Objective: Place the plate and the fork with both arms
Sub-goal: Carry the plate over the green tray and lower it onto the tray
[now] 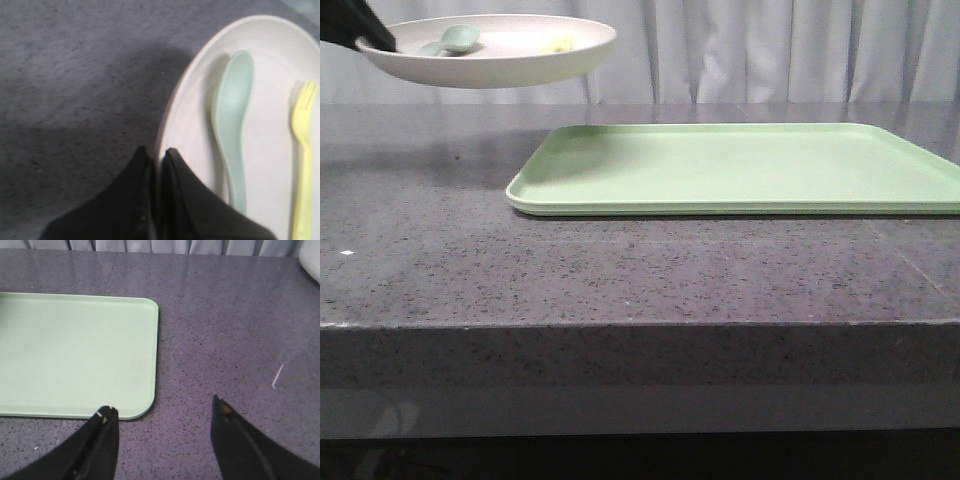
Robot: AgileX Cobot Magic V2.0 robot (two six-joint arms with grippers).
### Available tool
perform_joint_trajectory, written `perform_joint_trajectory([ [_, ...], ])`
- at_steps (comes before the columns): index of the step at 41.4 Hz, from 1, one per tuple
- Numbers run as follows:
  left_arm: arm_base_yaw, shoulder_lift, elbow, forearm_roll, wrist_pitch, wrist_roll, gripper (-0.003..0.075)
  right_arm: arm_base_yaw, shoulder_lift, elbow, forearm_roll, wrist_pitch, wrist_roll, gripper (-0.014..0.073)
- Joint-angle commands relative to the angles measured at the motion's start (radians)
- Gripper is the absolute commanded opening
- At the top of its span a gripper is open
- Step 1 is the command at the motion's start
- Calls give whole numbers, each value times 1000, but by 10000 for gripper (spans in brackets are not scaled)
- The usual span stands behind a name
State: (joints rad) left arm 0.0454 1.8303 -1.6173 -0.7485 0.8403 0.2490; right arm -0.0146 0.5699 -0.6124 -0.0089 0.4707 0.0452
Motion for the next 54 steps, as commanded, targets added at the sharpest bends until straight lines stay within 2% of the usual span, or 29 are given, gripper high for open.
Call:
perform_joint_trajectory([
  [1,-71,-60,-42,-38,-69,-85,-20,-1,7,-36,-13,-72,-8,438],
  [14,-268,-7,-42,41,-143,-209,-20,-1,7,-36,-13,-72,-8,438],
  [29,-434,91,-42,62,-284,-304,-20,-1,7,-36,-13,-72,-8,438],
  [39,-490,144,-42,93,-364,-364,-20,-1,7,-36,-13,-72,-8,438],
  [54,-494,154,-42,95,-353,-365,0,-1,7,-36,-13,-72,-8,438],
])
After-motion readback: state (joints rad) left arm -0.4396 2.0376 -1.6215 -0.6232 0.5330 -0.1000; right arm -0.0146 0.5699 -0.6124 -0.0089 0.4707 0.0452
